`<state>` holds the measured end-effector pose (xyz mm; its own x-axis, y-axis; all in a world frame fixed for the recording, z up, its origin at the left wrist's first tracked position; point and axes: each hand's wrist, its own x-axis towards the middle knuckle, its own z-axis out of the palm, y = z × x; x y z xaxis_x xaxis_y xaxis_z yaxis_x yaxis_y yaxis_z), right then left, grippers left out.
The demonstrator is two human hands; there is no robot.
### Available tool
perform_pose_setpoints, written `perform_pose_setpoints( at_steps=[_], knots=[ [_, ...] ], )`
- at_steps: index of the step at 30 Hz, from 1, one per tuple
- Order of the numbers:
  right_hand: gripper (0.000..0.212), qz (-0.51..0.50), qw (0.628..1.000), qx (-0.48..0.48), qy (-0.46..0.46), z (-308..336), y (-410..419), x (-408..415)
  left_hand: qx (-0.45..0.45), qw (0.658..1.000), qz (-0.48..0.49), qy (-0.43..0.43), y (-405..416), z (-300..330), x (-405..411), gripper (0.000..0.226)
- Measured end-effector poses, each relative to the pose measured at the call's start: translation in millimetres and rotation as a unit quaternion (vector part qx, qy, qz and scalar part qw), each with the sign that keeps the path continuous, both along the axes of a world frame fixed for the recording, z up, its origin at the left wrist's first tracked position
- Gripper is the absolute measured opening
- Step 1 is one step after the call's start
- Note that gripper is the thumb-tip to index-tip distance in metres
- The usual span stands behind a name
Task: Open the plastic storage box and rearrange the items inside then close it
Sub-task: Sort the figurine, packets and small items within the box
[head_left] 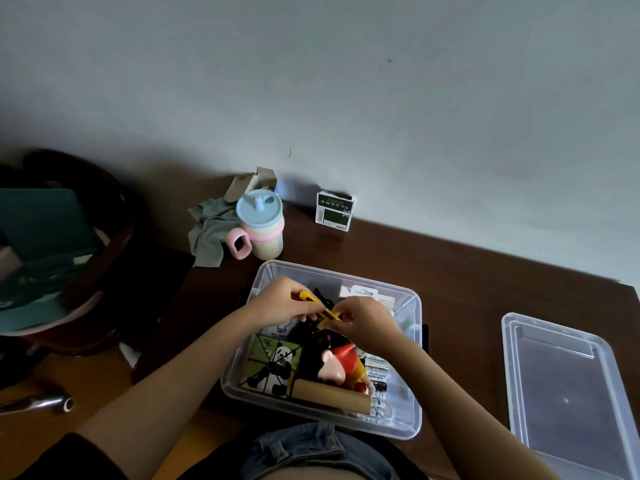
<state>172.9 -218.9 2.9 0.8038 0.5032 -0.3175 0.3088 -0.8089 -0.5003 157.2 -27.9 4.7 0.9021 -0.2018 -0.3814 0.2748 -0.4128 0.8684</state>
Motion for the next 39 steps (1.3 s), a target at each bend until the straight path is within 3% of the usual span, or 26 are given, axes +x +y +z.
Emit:
perform_pose_setpoints(
  at_steps=[5,10,13,15,17,25,30,39],
  knots=[
    [0.016,-0.031,0.995,0.054,0.076,1.6,-13.0,1.2,-0.091,0.992,0.073,0.042,0.8,-7.3,-2.8,0.013],
    [0.017,-0.138,0.981,0.093,0.103,-0.9,-29.3,-2.7,0.119,0.991,0.063,0.019,6.5,-29.6,3.9,0.017],
    [0.015,-0.166,0.975,0.107,0.098,-0.1,-37.0,-6.6,0.19,0.979,-0.02,0.07,-2.0,-45.9,7.2,0.045],
    [0.014,-0.179,0.972,0.117,0.098,0.4,-40.8,-10.5,0.236,0.969,-0.052,0.055,-10.7,-54.2,11.9,0.064],
    [0.014,-0.185,0.971,0.117,0.097,0.4,-44.7,-14.8,0.266,0.961,-0.06,0.033,-20.7,-59.7,18.1,0.059],
    [0.017,-0.201,0.972,0.081,0.089,-2.1,-55.8,-26.3,0.237,0.967,0.082,0.048,-35.9,-73.3,28.8,0.018],
    [0.012,-0.13,0.983,0.041,0.124,-1.4,-61.9,-28.0,0.193,0.976,0.084,0.058,-21.6,-74.2,24.3,0.036],
    [0.02,-0.03,0.987,-0.126,0.09,-12.0,-56.7,-35.1,0.105,0.991,0.037,0.069,-5.5,-62.0,14.7,0.031]
  ],
)
